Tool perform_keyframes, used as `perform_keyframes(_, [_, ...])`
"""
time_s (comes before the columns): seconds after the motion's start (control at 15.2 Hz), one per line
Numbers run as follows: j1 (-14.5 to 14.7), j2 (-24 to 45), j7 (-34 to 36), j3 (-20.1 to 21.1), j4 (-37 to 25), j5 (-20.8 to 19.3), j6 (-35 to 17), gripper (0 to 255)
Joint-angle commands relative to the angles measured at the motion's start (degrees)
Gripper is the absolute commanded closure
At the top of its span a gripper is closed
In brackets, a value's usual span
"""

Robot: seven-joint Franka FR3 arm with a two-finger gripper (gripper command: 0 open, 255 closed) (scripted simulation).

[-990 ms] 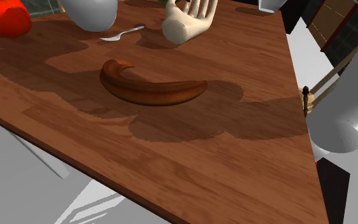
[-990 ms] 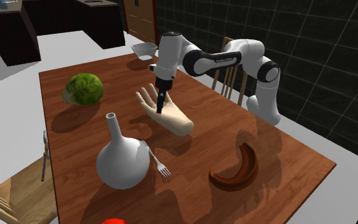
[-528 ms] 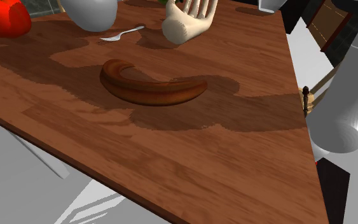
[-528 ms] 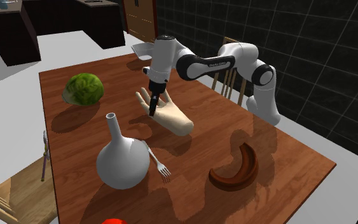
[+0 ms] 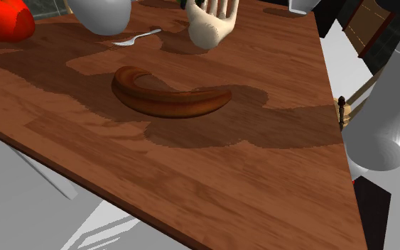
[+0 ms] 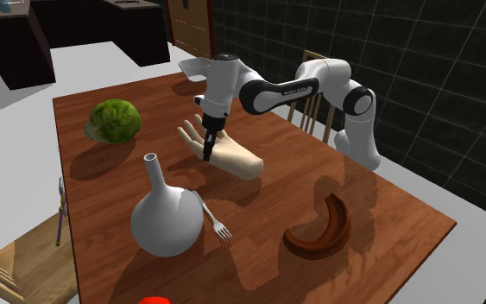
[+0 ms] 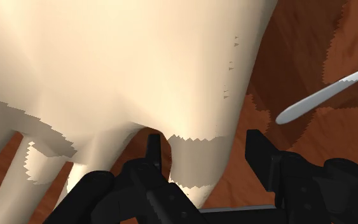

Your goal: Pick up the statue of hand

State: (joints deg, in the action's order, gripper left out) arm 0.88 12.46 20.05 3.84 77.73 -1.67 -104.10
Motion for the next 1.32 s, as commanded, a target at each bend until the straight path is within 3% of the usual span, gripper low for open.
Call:
perform_keyframes(0.0, [-0.02,0.19,-0.03,-0.02,0.05,-0.01,0.02,255])
perform_keyframes(0.33, [-0.01,0.07,0.0,-0.01,0.3,-0.01,-0.11,255])
perform_keyframes(1.25, [0.52,6.42,-0.05,0.05,-20.28,-0.48,14.13,255])
